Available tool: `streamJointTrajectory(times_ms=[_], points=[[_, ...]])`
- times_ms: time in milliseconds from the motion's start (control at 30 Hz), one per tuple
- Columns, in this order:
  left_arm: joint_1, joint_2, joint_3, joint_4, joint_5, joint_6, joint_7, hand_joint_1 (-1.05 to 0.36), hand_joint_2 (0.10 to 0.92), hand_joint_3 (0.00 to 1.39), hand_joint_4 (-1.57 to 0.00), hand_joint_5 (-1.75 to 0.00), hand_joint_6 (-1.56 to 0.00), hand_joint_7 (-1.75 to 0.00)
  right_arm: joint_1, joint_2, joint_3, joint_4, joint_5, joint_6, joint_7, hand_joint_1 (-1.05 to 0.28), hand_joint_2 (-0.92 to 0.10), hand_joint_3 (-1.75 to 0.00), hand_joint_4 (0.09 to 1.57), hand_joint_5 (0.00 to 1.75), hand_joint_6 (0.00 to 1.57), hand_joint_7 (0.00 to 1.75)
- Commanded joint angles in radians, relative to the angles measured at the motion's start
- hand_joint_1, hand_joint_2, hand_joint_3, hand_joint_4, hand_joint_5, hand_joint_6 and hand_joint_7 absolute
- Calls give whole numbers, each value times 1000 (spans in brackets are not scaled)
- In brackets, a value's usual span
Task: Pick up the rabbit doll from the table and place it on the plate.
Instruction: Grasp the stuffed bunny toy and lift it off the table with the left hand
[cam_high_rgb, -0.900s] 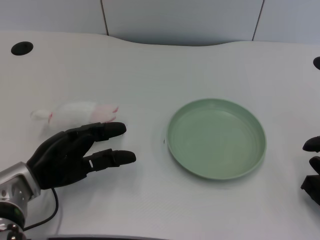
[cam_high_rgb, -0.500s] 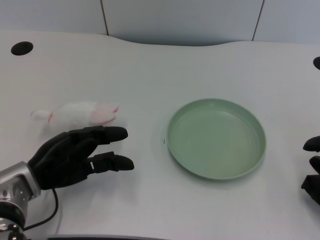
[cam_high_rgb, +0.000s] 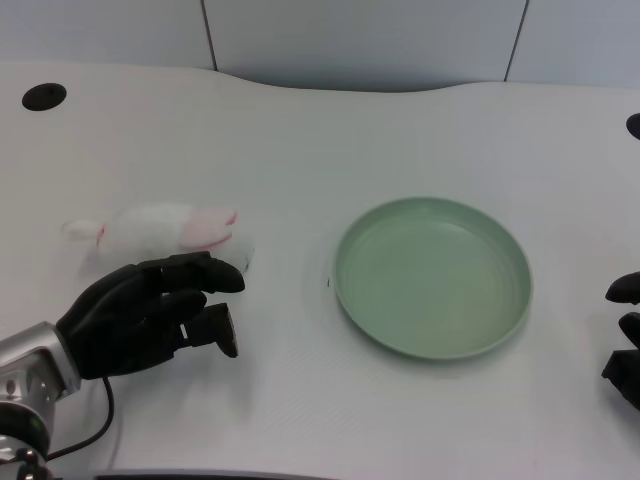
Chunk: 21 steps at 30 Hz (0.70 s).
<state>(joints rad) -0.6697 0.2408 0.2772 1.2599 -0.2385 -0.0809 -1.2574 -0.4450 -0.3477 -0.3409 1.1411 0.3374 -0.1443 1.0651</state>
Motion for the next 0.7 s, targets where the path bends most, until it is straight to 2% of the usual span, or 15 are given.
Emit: streamJointTrajectory(times_ms=[33, 67, 100, 133, 233, 267, 333, 433, 500, 567, 600, 667, 700], points=[[13, 4, 17, -18, -22, -16, 4, -465, 918, 2, -467, -1433, -636, -886, 1, -12, -8, -1, 4, -9, -5, -399, -921, -147, 1323, 1746, 971, 1746], [21, -3, 17, -54, -22, -57, 29, -465, 919, 2, -469, -1399, -641, -856, -2, -14, -8, 4, 5, -7, 3, -398, -921, -149, 1322, 1746, 973, 1746], [30, -7, 15, -86, -20, -91, 48, -558, 920, 14, -465, -1283, -629, -811, -4, -15, -8, 8, 5, -4, 9, -398, -921, -164, 1329, 1746, 998, 1746], [38, -12, 13, -123, -23, -116, 57, -589, 920, 24, -459, -1230, -620, -791, -6, -16, -8, 11, 6, -3, 13, -399, -921, -168, 1332, 1746, 1007, 1746], [65, -17, -3, -231, -29, -217, 38, -621, 921, 90, -415, -1130, -563, -751, -7, -15, -10, 12, 6, -7, 15, -402, -921, -168, 1337, 1746, 1021, 1746], [75, -17, -10, -281, -34, -273, 22, -626, 921, 108, -405, -1113, -549, -745, -7, -14, -7, 10, 2, -10, 10, -404, -921, -166, 1337, 1746, 1022, 1746], [92, -10, -29, -371, -31, -353, 19, -630, 920, 58, -415, -929, -551, -567, -7, -14, -3, 6, -1, -9, 3, -412, -921, -157, 1346, 1746, 1064, 1746], [109, 12, -66, -461, -6, -496, 42, -626, 921, 32, -406, -783, -600, -311, -5, -12, -7, 4, 5, -3, 10, -397, -921, -150, 1342, 1746, 1036, 1746], [106, 30, -89, -472, 16, -584, 59, -621, 921, 45, -393, -737, -602, -239, -3, -11, -5, -1, 1, -2, -6, -402, -921, -140, 1343, 1746, 1055, 1746], [104, 41, -107, -468, 21, -622, 71, -620, 921, 56, -383, -707, -602, -196, -2, -11, -3, -4, -1, -1, -15, -409, -921, -130, 1346, 1746, 1078, 1746], [90, 60, -123, -471, 56, -672, 97, -620, 921, 58, -382, -703, -603, -189, -2, -11, -7, -1, 4, -3, -5, -410, -921, -128, 1346, 1746, 1082, 1746], [68, 87, -150, -469, 106, -752, 140, -674, 921, 72, -328, -547, -537, -87, -4, -10, -13, 5, 11, -8, 9, -396, -921, -151, 1328, 1746, 1048, 1746], [52, 102, -159, -451, 152, -823, 188, -681, 921, 72, -325, -514, -529, -67, -4, -11, -12, 8, 10, -8, 11, -394, -921, -154, 1325, 1746, 1043, 1746]])
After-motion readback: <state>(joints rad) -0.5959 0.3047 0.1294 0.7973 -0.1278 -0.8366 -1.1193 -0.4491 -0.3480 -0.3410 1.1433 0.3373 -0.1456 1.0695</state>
